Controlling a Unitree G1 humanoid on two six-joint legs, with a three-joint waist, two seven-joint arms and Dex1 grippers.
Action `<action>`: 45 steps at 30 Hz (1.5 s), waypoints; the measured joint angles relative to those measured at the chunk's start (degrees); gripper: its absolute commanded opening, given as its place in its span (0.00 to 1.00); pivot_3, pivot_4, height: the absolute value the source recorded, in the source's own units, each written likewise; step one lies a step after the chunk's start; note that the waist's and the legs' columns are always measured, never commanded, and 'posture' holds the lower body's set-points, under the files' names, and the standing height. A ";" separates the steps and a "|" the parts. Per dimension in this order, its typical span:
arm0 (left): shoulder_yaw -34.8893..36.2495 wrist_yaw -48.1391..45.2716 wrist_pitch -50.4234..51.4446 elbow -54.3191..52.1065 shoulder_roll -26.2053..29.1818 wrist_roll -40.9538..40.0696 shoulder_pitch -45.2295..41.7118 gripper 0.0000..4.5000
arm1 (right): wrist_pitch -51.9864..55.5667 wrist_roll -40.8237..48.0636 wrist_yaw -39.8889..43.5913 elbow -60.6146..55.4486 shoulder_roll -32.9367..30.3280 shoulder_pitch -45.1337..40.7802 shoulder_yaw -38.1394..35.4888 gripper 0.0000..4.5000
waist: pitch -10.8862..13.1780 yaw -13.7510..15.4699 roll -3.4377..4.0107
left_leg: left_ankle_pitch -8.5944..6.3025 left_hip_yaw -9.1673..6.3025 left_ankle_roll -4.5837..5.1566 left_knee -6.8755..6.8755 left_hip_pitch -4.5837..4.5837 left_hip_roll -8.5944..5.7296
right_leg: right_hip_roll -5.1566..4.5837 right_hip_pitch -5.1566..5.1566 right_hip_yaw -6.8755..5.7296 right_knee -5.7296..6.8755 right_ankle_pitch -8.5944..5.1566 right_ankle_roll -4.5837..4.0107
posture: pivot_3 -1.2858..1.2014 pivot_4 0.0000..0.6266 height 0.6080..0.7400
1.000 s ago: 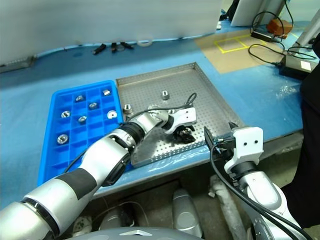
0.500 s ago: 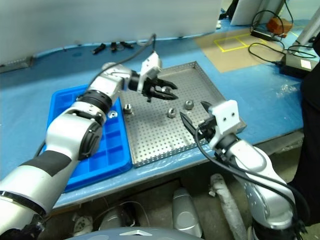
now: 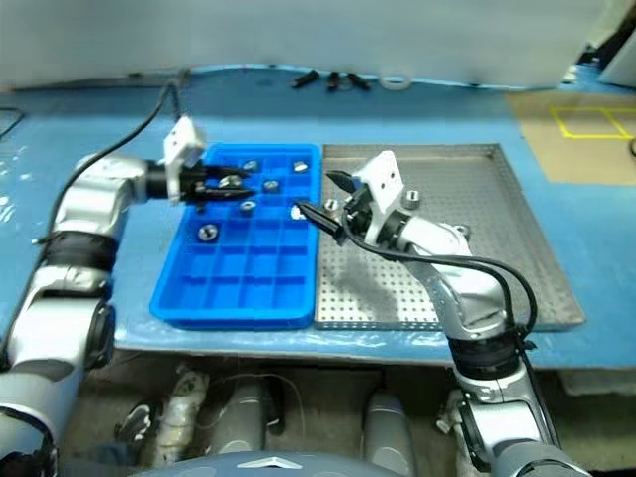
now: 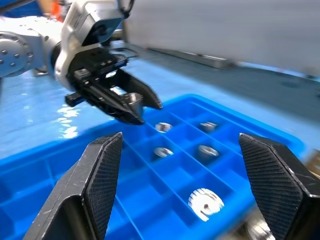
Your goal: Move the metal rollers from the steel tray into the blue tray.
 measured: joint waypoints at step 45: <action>-6.90 6.89 2.56 -3.99 -1.00 -8.82 -0.12 0.80 | 1.86 -1.13 -4.63 -4.77 1.35 2.28 -1.95 0.87 | -0.05 3.29 -0.12 | 1.86 -0.33 -3.23 -1.50 0.72 1.46 | 1.91 -0.61 0.33 0.89 0.17 0.05 | 0.46 0.24 1.00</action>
